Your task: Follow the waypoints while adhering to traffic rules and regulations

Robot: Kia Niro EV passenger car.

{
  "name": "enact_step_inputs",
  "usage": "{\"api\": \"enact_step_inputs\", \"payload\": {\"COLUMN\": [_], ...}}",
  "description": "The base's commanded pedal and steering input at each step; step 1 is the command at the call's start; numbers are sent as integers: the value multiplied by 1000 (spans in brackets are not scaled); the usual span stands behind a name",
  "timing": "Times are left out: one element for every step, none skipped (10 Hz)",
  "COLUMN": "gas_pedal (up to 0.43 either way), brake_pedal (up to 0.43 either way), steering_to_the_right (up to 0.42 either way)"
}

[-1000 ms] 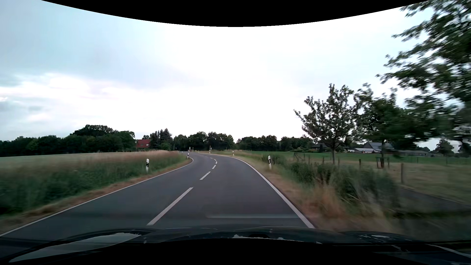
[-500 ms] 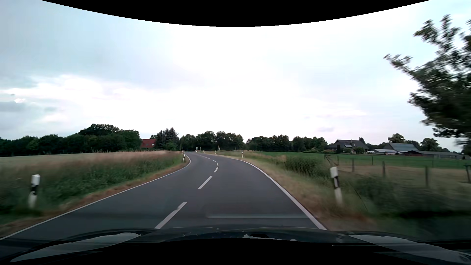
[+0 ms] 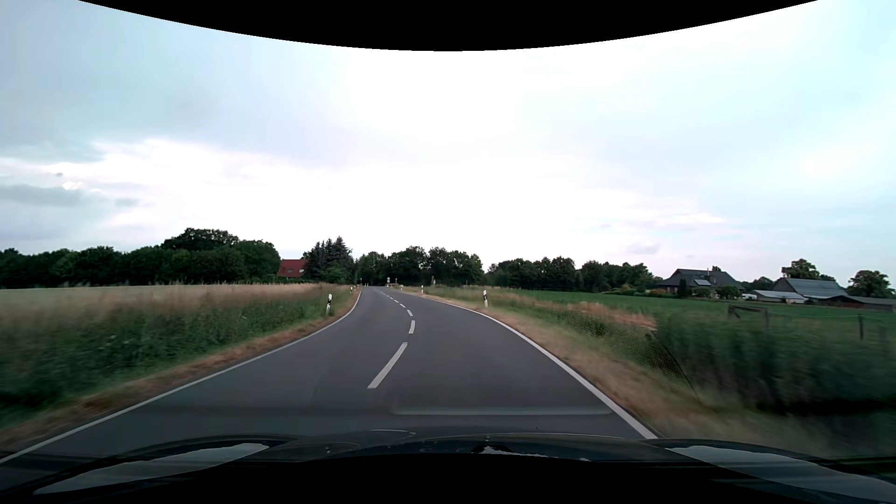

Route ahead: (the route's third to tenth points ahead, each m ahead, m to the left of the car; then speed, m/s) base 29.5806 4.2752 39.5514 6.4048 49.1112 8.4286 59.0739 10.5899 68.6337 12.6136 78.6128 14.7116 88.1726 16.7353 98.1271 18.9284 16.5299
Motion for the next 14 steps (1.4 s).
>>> {"api": "enact_step_inputs", "payload": {"gas_pedal": [157,157,157,157,157,157,157,157,157,157,157,150,150,150], "brake_pedal": [0,0,0,0,0,0,0,0,0,0,0,0,0,0], "steering_to_the_right": [-27,-28,-39,-41,-40,-40,-38,-35,-35,-35,-34,-32,-31,-28]}}
